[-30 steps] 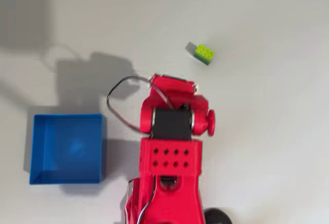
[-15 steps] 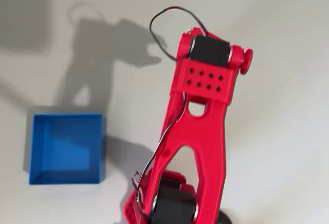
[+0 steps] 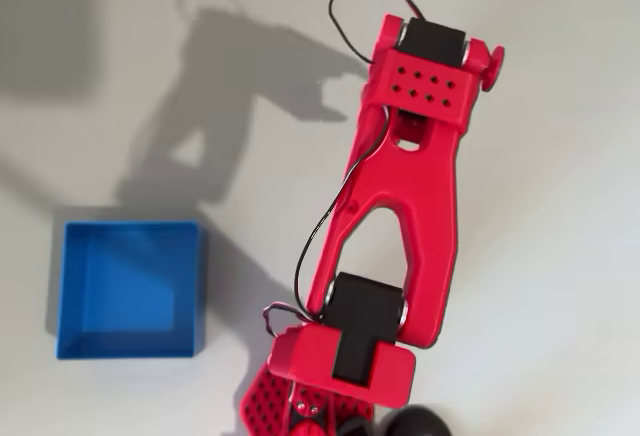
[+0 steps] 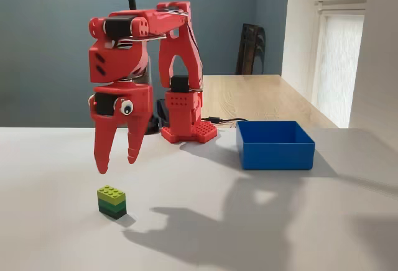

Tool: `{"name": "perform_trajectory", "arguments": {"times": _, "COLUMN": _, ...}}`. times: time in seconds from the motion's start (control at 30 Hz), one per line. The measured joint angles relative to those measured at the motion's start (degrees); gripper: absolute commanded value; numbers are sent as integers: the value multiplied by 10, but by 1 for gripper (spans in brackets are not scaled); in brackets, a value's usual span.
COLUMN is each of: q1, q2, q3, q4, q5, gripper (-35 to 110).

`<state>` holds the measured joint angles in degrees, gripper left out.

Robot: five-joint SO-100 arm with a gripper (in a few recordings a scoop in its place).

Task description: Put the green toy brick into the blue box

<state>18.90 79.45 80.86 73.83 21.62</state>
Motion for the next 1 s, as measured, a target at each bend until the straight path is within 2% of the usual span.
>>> {"name": "perform_trajectory", "arguments": {"times": 0.8, "q1": 7, "q2": -161, "q3": -133, "q4": 0, "q5": 40, "gripper": 20}}
{"name": "perform_trajectory", "arguments": {"times": 1.0, "q1": 10, "q2": -186, "q3": -134, "q4": -5, "q5": 48, "gripper": 15}}
